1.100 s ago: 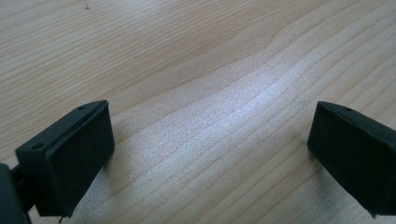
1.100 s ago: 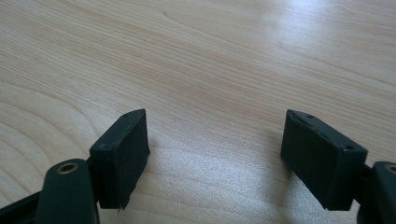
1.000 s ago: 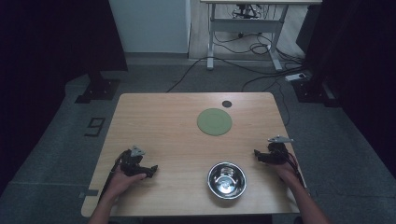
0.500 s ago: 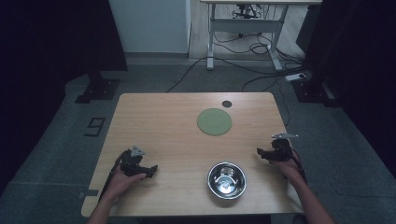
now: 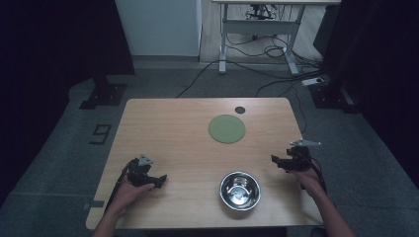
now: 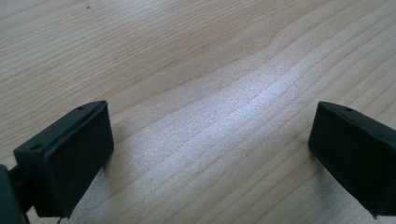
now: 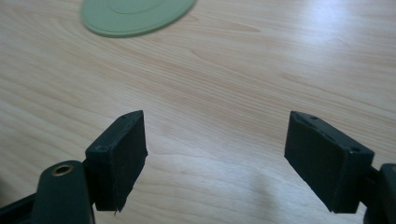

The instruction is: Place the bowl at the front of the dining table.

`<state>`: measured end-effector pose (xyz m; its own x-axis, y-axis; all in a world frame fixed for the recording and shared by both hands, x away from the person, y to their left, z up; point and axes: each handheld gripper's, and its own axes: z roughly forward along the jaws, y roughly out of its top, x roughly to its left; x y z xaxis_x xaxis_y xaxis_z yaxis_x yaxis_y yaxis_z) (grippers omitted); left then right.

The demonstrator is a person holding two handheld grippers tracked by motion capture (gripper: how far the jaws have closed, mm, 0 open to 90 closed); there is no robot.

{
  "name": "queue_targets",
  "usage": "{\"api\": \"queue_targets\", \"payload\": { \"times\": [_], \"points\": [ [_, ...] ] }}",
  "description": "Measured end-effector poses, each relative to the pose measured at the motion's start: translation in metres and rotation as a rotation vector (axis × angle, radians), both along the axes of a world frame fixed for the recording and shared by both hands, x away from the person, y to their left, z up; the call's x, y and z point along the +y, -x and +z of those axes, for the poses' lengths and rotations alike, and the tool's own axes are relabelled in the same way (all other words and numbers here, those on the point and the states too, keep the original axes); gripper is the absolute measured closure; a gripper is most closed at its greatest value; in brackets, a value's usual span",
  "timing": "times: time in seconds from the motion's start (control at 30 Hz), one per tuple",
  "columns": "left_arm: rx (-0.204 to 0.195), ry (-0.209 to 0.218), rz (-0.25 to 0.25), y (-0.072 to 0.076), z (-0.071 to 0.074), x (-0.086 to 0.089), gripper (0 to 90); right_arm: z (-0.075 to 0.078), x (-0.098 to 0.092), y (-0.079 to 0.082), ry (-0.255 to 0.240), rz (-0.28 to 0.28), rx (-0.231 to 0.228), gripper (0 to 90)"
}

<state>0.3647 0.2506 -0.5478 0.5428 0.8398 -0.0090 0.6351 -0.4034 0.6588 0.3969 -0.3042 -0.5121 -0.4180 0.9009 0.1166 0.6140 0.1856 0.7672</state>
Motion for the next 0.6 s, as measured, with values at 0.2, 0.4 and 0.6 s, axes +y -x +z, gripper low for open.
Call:
{"api": "queue_targets", "payload": {
  "times": [0.2, 0.4, 0.6],
  "points": [
    [0.000, 0.000, 0.000, 0.000, 0.000, 0.000, 0.1, 0.007, 0.010, 0.007, -0.015, 0.051, -0.013, 22.1],
    [0.000, 0.000, 0.000, 0.000, 0.000, 0.000, 0.1, 0.007, 0.016, 0.009, -0.022, 0.092, -0.003, 23.1],
    [0.000, 0.000, 0.000, 0.000, 0.000, 0.000, 0.2, 0.008, 0.019, 0.010, -0.036, 0.107, 0.003, 23.9]
  ]
}}
